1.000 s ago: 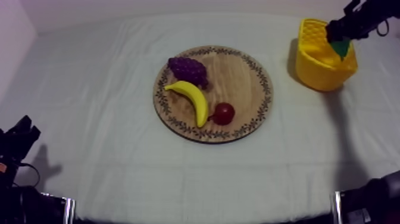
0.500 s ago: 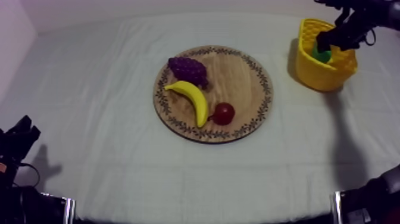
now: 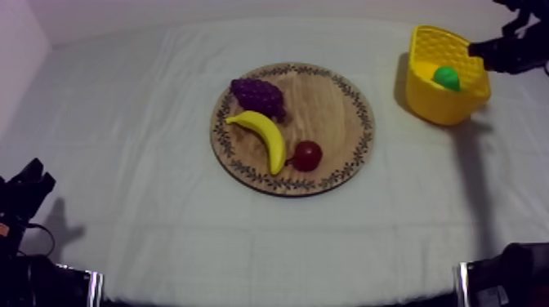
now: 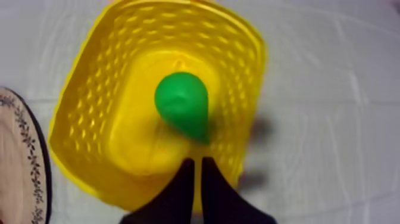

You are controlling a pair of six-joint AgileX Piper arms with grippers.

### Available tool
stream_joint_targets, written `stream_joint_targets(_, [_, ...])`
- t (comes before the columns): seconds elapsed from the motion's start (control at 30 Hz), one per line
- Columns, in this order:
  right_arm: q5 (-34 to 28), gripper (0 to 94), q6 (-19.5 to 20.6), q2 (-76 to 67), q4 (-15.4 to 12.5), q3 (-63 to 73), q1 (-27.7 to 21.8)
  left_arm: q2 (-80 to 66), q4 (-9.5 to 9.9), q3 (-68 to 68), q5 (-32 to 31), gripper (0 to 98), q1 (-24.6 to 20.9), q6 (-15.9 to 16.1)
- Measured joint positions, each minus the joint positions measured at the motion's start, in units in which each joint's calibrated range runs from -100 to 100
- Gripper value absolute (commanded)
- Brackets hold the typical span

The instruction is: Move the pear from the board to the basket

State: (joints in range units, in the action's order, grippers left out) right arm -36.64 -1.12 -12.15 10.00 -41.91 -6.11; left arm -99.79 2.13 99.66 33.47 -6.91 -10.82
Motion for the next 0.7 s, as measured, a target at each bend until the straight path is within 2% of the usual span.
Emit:
stream_joint_targets(0.1, [5.6, 2.6, 2.9, -8.0, 1.5, -8.2, -0.3, 0.0, 0.0, 0.0, 0.0, 0.1, 0.0, 0.0])
stream_joint_targets(0.17, [9.2, 1.5, 4.2, -14.5, 1.3, -14.7, -0.5, 0.0, 0.0, 0.0, 0.0, 0.1, 0.0, 0.0])
stream_joint_targets(0.33, [13.9, 0.7, 4.4, -31.3, -3.5, -30.9, -0.1, 0.0, 0.0, 0.0, 0.0, 0.1, 0.0, 0.0])
stream_joint_targets(0.43, [12.1, 0.5, 2.1, -41.3, -5.6, -39.6, 0.7, 0.0, 0.0, 0.0, 0.0, 0.1, 0.0, 0.0])
stream_joint_targets(0.6, [3.8, 0.5, -3.0, -57.9, -7.3, -51.6, 2.1, 0.0, 0.0, 0.0, 0.0, 0.1, 0.0, 0.0])
stream_joint_targets(0.7, [-0.3, 0.5, -5.3, -67.0, -9.3, -56.0, 2.6, 0.0, 0.0, 0.0, 0.0, 0.1, 0.0, 0.0])
